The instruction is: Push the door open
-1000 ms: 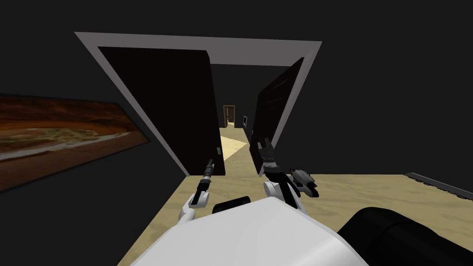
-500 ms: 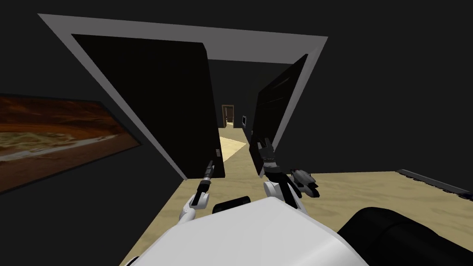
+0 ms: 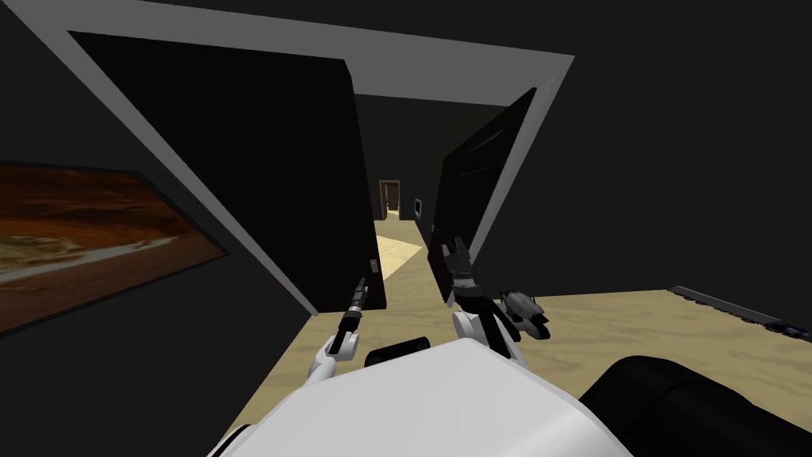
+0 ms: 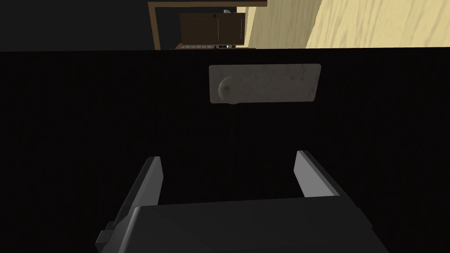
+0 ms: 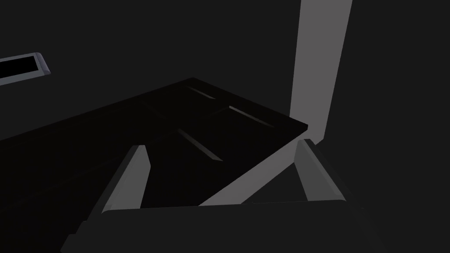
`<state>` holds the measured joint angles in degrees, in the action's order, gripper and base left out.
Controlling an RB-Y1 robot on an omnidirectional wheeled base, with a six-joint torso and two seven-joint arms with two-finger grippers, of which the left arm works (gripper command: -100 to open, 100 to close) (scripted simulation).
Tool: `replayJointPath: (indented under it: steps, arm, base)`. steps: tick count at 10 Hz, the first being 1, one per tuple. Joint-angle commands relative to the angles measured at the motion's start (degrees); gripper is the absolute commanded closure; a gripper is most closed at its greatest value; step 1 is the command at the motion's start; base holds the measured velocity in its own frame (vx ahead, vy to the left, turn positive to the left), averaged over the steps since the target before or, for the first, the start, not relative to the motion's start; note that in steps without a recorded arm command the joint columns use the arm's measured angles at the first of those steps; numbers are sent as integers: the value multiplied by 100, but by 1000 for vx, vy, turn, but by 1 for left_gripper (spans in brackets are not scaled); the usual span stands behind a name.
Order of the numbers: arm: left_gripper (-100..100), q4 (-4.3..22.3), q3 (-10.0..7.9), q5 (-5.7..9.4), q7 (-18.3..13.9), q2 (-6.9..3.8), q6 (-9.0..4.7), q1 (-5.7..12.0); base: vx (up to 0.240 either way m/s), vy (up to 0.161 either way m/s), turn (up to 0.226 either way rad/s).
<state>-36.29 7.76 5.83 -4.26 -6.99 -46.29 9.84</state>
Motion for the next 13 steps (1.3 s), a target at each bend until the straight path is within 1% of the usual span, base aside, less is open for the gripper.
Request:
replayJointPath:
  steps: [1, 2, 3, 11, 12, 13]
  arm:
    - [-100, 162, 8, 14, 11, 19, -24, 54]
    - [-100, 108, 4, 9, 2, 9, -20, 37]
    - [-100, 139, -14, 14, 16, 20, -44, 36]
    - [-100, 238, -111, 38, 87, 78, -147, 4]
    - [-100, 245, -105, 37, 83, 77, -146, 13]
    - [100, 245, -105, 37, 83, 77, -146, 13]
  base:
    - [99, 35, -42]
    - [46, 12, -7]
    - [133, -14, -27]
    - [193, -11, -28]
    - [84, 3, 6]
    - [-19, -4, -2]
